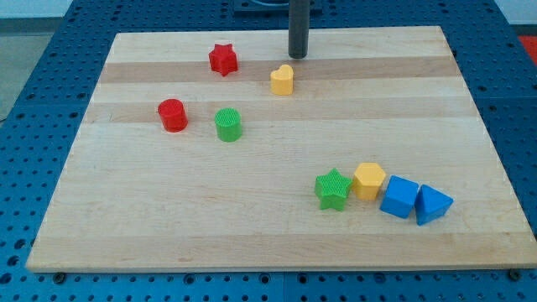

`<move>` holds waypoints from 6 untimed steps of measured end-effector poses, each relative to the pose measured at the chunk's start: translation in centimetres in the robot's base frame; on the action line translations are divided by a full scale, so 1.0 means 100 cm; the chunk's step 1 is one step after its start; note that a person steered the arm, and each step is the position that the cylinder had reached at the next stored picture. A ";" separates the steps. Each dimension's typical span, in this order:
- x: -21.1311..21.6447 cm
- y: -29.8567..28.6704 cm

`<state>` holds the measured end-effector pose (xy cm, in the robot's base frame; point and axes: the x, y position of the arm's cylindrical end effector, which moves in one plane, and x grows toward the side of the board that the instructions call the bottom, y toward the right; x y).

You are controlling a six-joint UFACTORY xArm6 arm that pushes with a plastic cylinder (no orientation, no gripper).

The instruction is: Move the yellow heart diagonally to the green circle

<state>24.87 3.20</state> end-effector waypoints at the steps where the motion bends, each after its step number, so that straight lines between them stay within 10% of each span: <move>1: -0.016 -0.020; 4: 0.098 0.004; 6: 0.020 -0.011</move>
